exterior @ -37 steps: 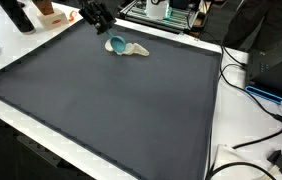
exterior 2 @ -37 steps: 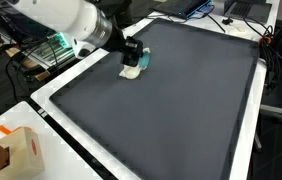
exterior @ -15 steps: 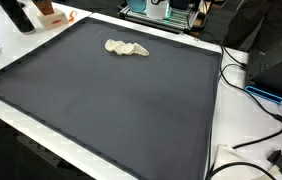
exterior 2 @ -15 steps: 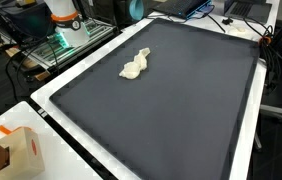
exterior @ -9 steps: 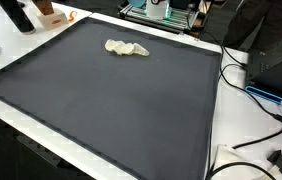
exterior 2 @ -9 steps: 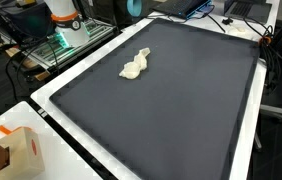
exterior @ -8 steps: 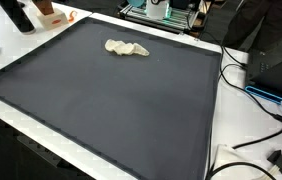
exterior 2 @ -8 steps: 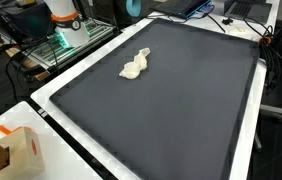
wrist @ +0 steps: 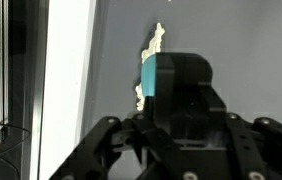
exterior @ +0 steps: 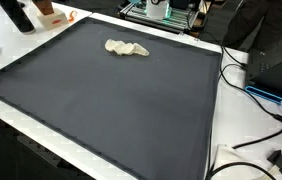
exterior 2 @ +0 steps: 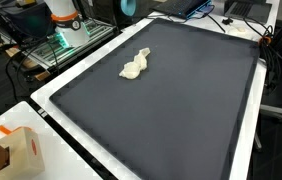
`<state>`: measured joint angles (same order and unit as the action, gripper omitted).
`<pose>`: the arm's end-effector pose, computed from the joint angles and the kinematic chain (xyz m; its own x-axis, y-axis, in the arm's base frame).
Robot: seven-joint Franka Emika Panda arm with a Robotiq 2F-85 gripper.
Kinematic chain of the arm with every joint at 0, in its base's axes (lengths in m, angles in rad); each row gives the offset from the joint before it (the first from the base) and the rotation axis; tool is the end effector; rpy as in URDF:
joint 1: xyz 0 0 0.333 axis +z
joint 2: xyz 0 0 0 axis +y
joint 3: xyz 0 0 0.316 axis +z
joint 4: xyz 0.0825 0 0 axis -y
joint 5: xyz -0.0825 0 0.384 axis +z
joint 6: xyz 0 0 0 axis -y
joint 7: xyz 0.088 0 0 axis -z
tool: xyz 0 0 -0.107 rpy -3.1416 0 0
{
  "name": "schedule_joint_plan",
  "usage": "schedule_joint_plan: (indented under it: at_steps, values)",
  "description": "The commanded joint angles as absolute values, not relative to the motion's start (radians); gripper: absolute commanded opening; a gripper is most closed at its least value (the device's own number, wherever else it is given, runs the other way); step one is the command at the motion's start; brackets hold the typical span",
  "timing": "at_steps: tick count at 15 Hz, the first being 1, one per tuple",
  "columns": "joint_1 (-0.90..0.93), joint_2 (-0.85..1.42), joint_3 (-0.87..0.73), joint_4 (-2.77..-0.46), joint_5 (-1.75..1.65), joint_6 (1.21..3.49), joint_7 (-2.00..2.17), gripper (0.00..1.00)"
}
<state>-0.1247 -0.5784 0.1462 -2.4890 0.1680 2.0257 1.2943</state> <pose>0.3867 0.0217 0.4939 0.2144 -0.9757 -0.0454 -0.9700 -0.2073 -0.1269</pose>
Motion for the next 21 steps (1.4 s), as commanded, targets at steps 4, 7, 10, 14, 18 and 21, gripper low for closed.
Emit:
schedule_joint_plan:
  at_steps: [4,7,10,14,18,21]
  values:
    - [-0.112,-0.573,0.134,-2.487,0.161,2.024,1.3,0.5]
    - [-0.098,-0.525,0.1,-2.485,0.182,2.025,1.224,0.25]
    - [-0.073,-0.466,0.003,-2.492,0.262,2.046,0.994,0.25]
    - [-0.077,-0.382,-0.086,-2.483,0.369,2.032,0.674,0.25]
    - [-0.083,-0.287,-0.131,-2.471,0.466,2.015,0.363,0.25]
    - [-0.087,-0.212,-0.16,-2.457,0.508,2.005,0.131,0.25]
